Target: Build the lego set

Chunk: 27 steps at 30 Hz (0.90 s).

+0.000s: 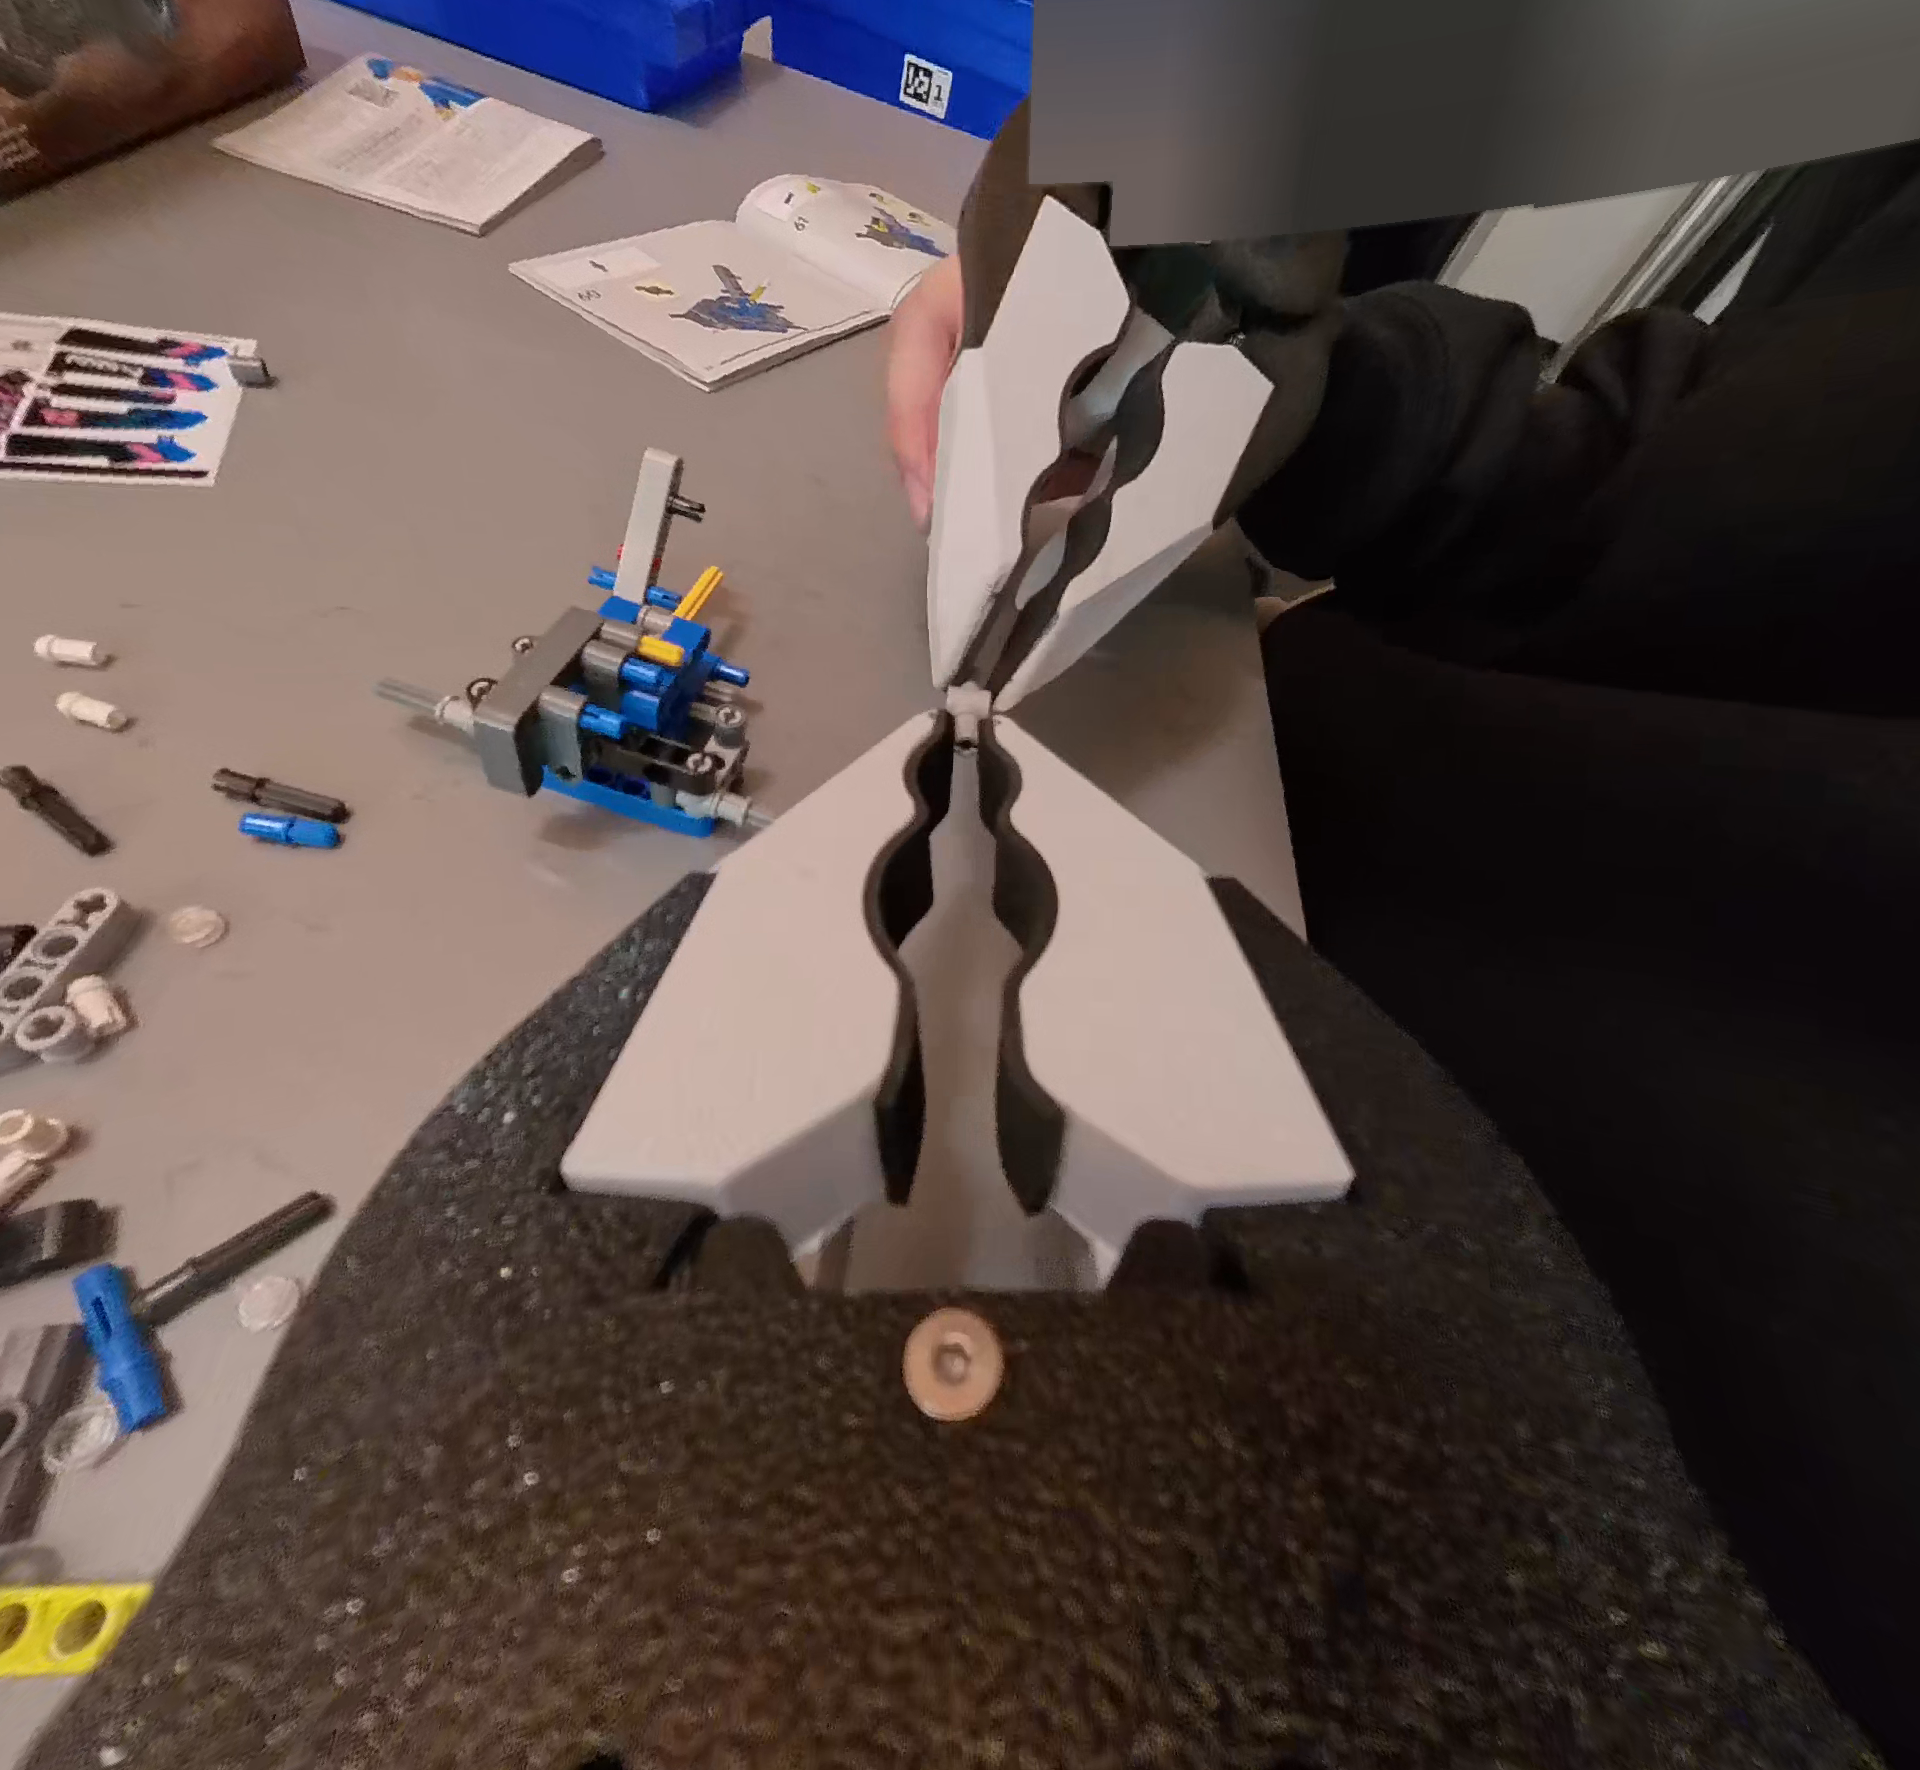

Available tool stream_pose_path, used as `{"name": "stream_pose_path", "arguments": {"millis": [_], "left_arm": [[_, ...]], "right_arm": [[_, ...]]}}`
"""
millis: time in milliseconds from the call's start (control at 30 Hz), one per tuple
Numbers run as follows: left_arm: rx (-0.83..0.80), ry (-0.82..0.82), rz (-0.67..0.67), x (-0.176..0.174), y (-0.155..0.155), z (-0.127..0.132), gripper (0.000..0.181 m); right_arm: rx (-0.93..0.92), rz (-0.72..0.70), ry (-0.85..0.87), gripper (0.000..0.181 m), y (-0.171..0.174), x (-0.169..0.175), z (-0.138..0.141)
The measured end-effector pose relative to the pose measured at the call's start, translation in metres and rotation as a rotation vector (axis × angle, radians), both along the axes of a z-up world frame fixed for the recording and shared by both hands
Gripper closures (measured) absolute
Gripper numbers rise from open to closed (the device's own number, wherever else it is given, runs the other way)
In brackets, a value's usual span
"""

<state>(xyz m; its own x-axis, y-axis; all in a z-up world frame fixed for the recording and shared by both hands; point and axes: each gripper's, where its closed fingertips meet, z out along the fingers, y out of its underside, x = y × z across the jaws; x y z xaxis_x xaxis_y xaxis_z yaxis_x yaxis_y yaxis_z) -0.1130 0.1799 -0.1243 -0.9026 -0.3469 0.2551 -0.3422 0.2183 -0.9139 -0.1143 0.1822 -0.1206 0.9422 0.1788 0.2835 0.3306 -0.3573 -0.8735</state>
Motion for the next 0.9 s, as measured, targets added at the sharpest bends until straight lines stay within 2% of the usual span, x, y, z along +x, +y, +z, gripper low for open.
{"name": "stream_pose_path", "arguments": {"millis": [133, 233, 333, 367, 400, 567, 733, 767, 900], "left_arm": [[0.078, -0.048, 0.04, 0.004, 0.003, -0.006, 0.18], [0.118, -0.088, 0.222, 0.024, 0.02, -0.006, 0.18], [0.172, -0.082, 0.414, 0.043, 0.044, -0.012, 0.18], [0.186, -0.08, 0.453, 0.046, 0.049, -0.014, 0.18], [0.2, -0.08, 0.475, 0.047, 0.051, -0.016, 0.18], [0.277, -0.134, 0.527, 0.05, 0.055, -0.02, 0.18], [0.321, -0.194, 0.543, 0.055, 0.056, -0.02, 0.18], [0.325, -0.201, 0.54, 0.055, 0.056, -0.02, 0.18], [0.359, -0.258, 0.529, 0.055, 0.052, -0.019, 0.18]], "right_arm": [[-0.043, -0.014, 0.052, 0.177, 0.002, 0.002, -0.006], [-0.048, -0.119, 0.062, 0.179, 0.004, 0.025, 0.003], [-0.06, -0.247, 0.12, 0.166, 0.011, 0.064, 0.02], [-0.101, -0.268, 0.147, 0.156, 0.016, 0.074, 0.019], [-0.157, -0.271, 0.171, 0.155, 0.02, 0.082, 0.014], [-0.469, -0.181, 0.29, 0.153, 0.034, 0.083, -0.023], [-0.613, -0.194, 0.366, 0.161, 0.039, 0.085, -0.036], [-0.637, -0.183, 0.389, 0.167, 0.039, 0.082, -0.036], [-0.715, -0.138, 0.423, 0.171, 0.036, 0.074, -0.042]]}}
